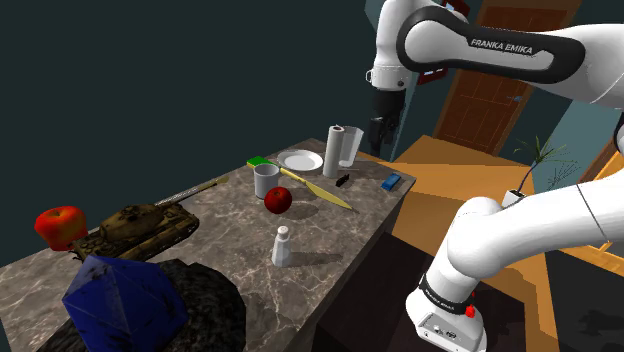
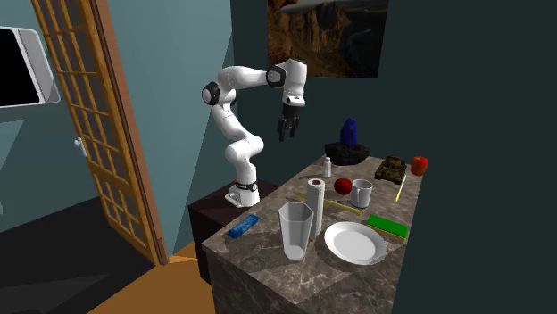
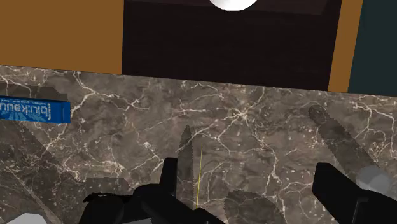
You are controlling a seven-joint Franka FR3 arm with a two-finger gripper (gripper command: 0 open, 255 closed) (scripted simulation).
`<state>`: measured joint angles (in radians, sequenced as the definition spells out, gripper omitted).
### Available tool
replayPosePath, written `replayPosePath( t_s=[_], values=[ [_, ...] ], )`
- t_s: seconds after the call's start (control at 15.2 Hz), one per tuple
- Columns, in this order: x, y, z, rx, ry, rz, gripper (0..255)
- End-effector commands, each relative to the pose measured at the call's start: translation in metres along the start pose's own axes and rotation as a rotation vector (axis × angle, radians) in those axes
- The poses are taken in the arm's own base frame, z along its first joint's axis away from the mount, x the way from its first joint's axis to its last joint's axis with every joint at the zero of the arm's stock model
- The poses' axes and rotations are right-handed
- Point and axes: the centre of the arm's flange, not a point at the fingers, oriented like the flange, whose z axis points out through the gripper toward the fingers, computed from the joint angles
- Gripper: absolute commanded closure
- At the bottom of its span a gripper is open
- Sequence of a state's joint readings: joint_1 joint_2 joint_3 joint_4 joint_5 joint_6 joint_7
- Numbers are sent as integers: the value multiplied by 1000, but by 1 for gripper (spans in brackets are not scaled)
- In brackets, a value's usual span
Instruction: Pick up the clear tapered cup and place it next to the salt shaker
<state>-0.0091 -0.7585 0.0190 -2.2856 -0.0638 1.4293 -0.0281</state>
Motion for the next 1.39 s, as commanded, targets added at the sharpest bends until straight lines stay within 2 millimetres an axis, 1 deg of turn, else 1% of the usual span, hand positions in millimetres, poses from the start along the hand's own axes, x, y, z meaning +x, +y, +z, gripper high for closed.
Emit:
replayPosePath(
  t_s=[0.0,1.32],
  values=[
    [0,0,0,0,0,0,0],
    [160,187,66,-26,67,-4,0]
  ],
)
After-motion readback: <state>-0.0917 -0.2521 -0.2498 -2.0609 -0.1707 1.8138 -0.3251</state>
